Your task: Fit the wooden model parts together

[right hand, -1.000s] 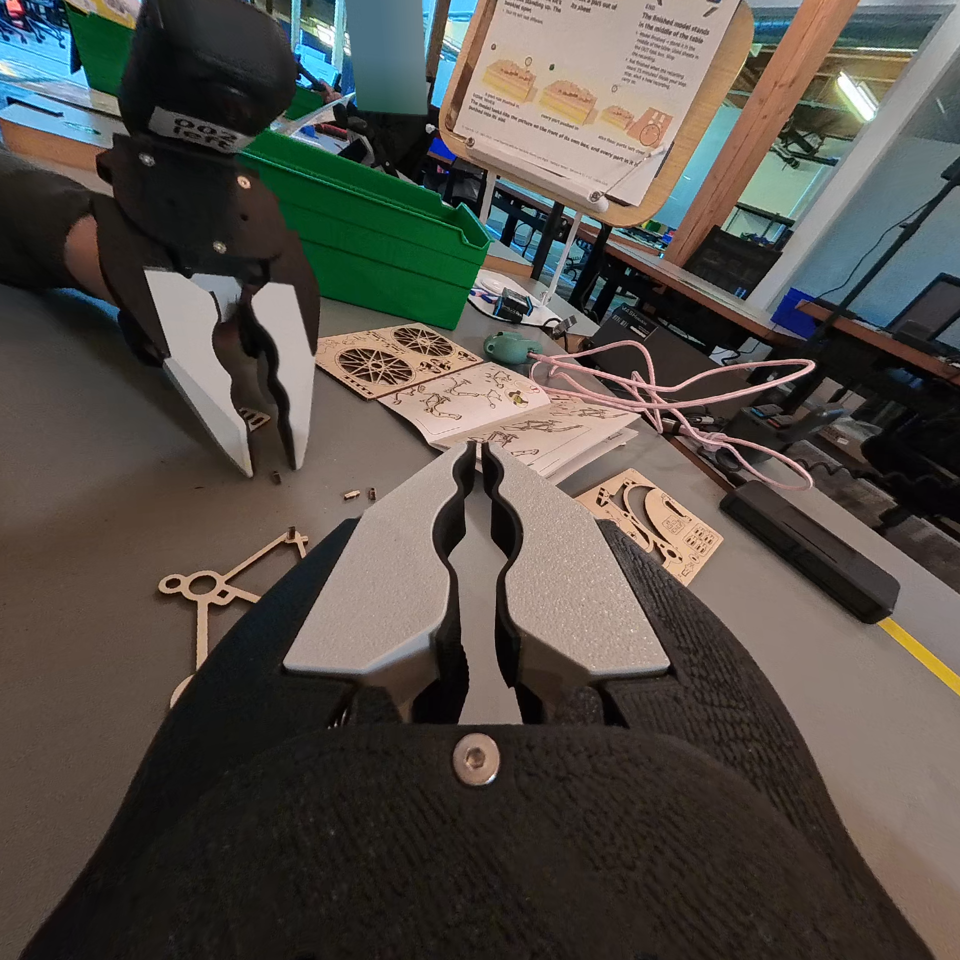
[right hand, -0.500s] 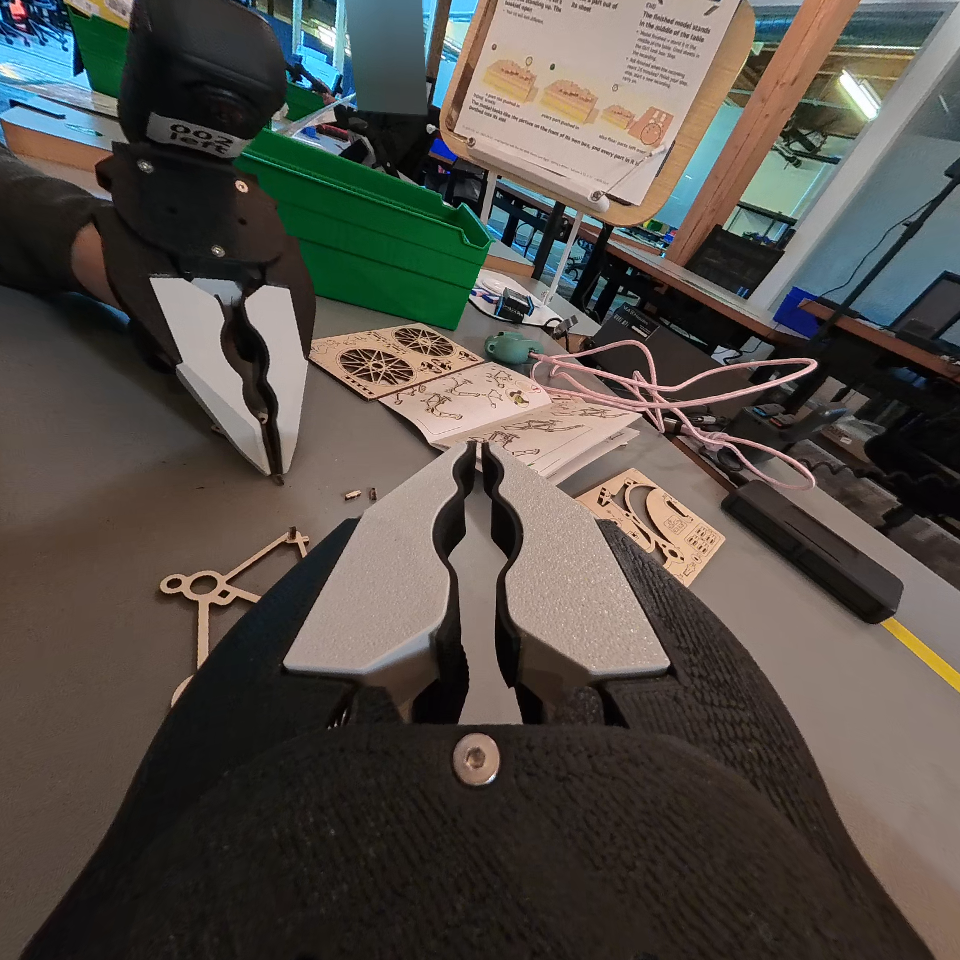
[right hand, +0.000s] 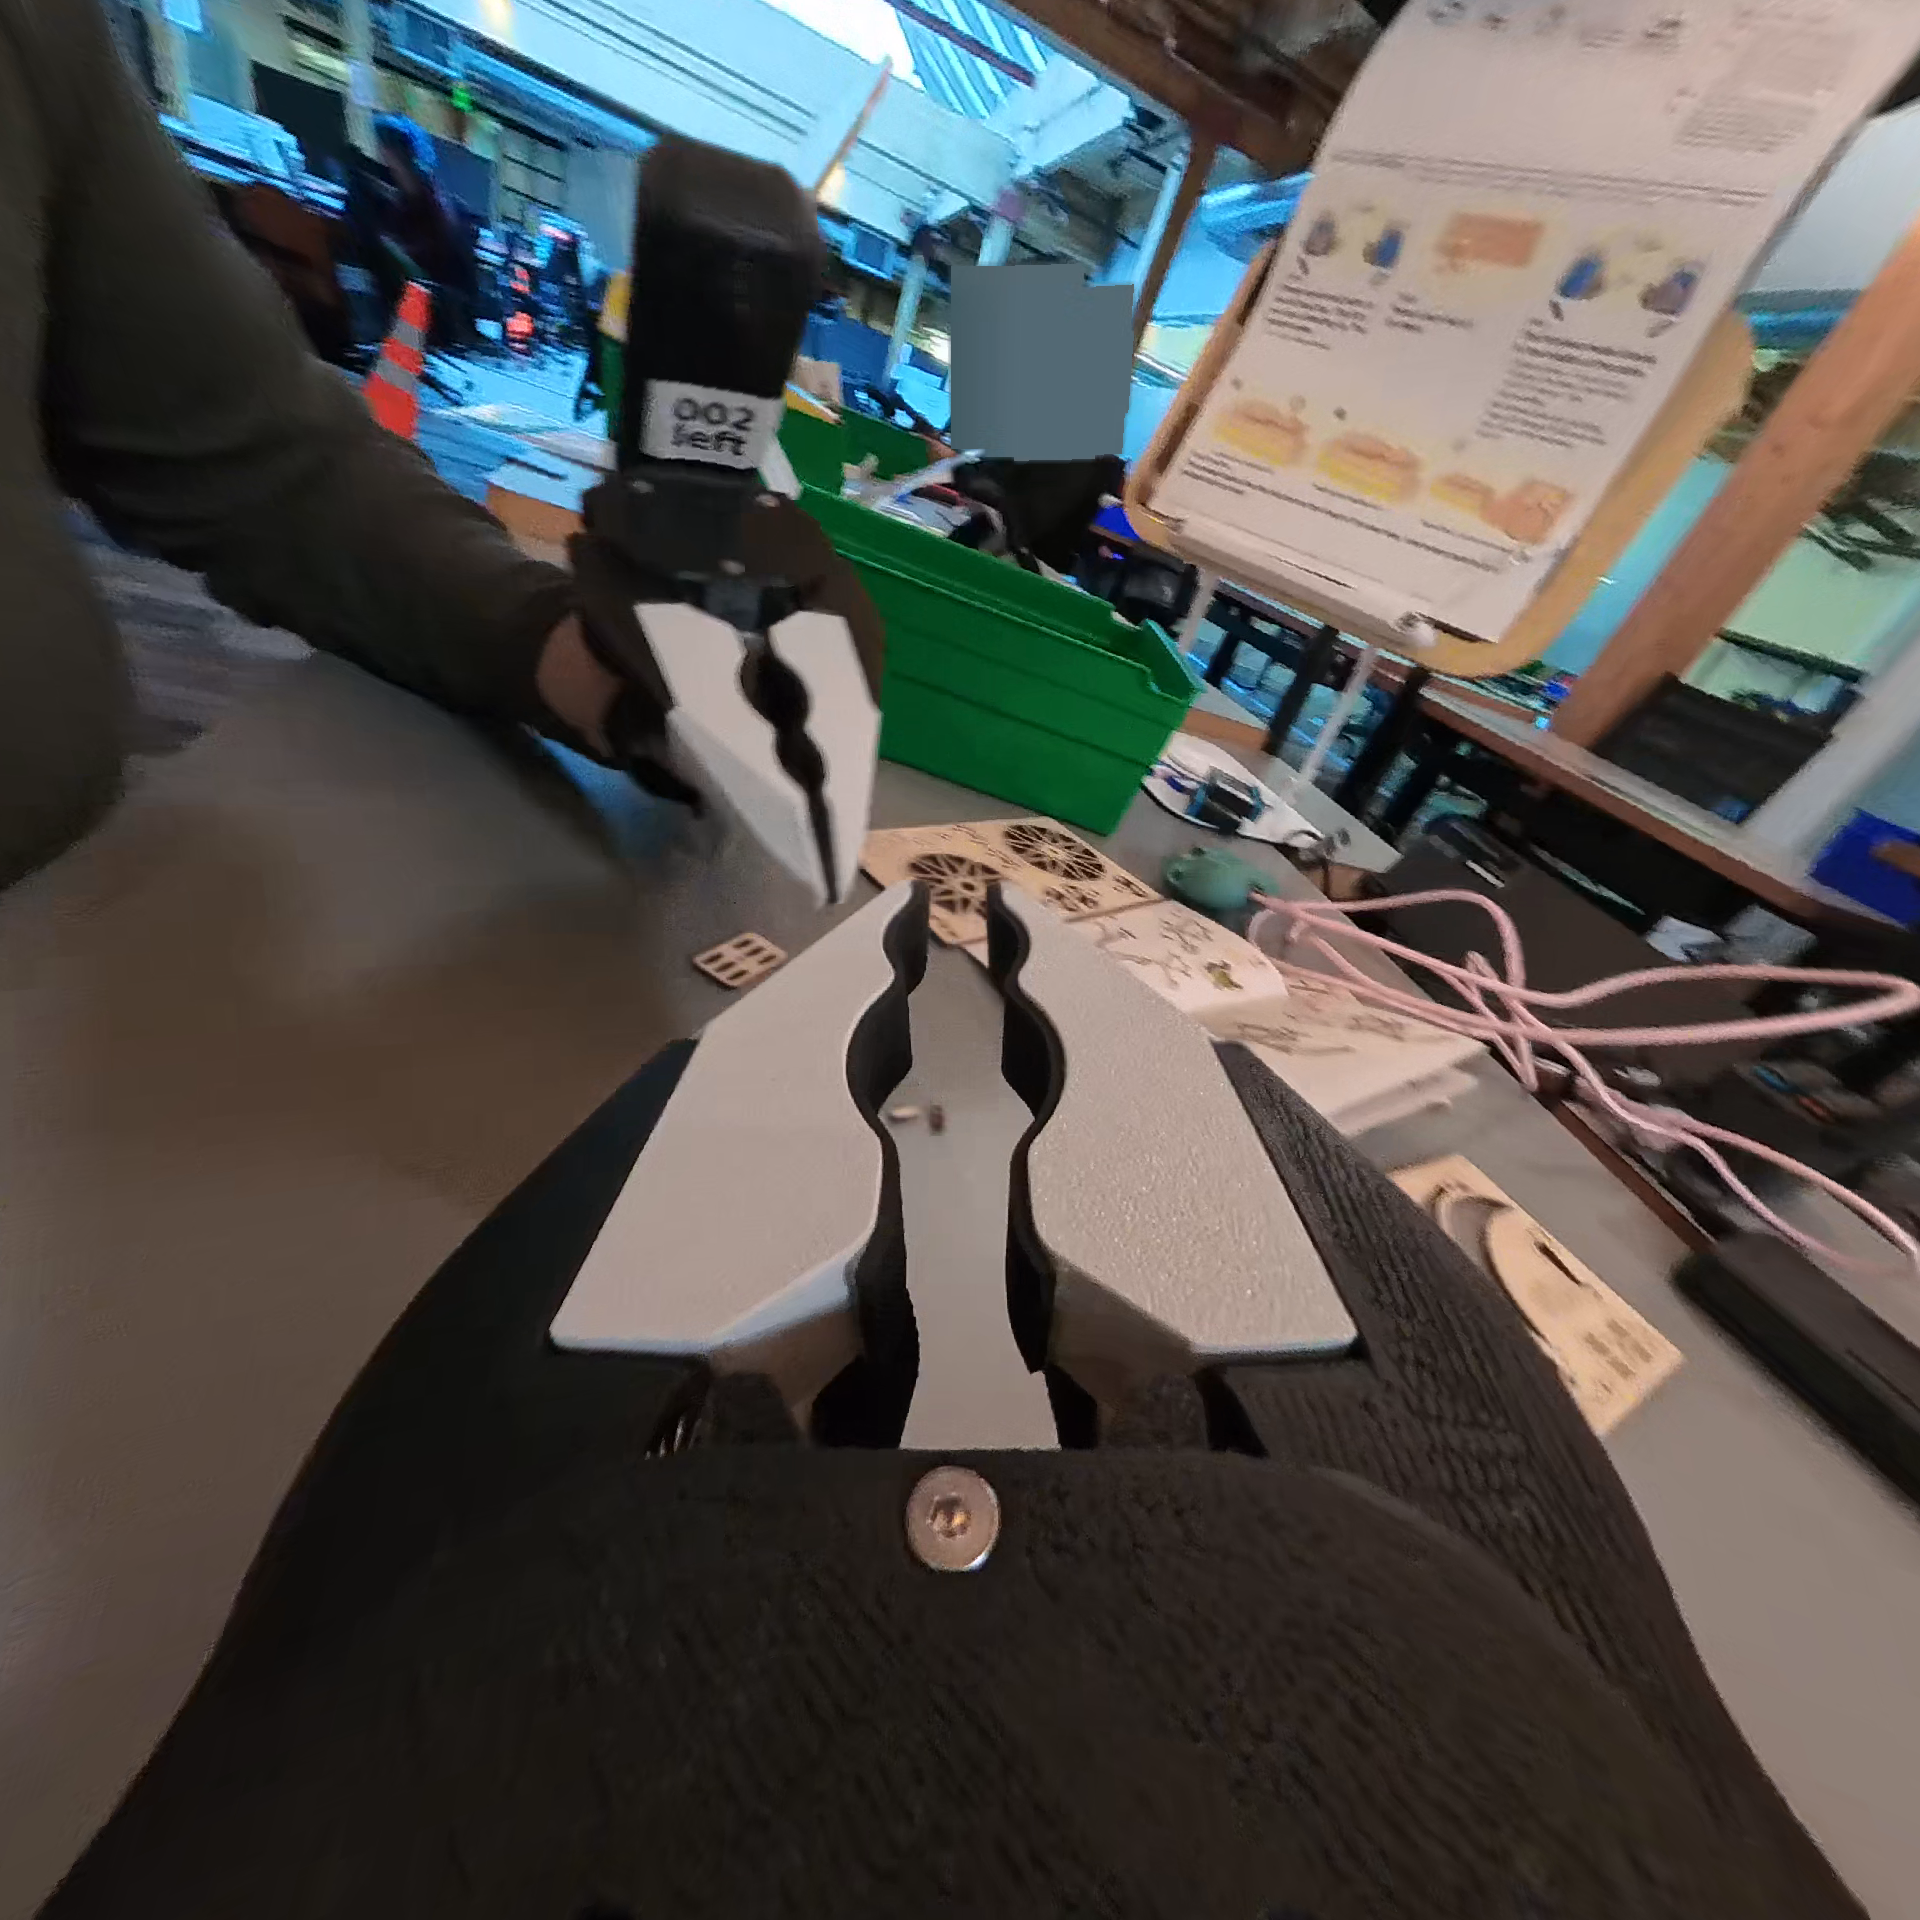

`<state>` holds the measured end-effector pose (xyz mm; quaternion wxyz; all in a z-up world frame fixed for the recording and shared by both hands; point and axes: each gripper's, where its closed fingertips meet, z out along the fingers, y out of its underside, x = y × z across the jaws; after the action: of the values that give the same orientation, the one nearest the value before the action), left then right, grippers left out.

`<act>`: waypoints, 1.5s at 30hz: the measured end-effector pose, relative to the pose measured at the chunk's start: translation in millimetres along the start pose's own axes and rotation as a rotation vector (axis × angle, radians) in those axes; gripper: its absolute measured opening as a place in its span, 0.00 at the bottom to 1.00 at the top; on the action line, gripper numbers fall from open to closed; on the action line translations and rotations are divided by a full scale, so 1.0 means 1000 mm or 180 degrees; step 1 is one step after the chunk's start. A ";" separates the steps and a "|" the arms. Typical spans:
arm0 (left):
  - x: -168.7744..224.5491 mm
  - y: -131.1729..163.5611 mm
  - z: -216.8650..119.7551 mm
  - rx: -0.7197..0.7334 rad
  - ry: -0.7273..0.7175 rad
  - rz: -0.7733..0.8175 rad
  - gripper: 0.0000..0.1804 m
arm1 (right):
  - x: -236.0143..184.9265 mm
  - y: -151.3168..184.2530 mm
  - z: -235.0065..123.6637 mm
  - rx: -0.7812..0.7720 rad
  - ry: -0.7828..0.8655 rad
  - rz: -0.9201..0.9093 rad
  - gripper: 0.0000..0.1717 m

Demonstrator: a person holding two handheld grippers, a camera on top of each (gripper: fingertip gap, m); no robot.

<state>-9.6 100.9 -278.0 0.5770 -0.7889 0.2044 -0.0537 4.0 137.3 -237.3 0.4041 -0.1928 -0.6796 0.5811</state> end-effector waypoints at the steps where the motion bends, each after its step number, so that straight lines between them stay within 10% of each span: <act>1: 0.001 -0.005 -0.002 0.0103 0.0009 -0.0073 0.00 | -0.007 -0.002 0.003 0.0010 -0.0103 0.0007 0.05; 20: 0.007 0.049 0.018 -0.0828 0.0206 -0.0225 0.14 | 0.014 0.052 0.008 -0.1119 0.0361 -0.0055 0.04; 28: -0.017 0.063 0.016 -0.1007 0.0036 -0.0379 0.17 | 0.022 0.051 0.009 -0.1042 0.0559 -0.0240 0.02; 45: 0.018 0.047 0.037 -0.1009 0.1244 -0.0131 0.07 | 0.038 0.044 0.003 -0.0776 0.0741 0.0029 0.01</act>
<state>6.2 115.3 -336.8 0.3944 -0.8482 0.3018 -0.1843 -30.7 174.2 -266.7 0.4511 -0.3095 -0.6928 0.4699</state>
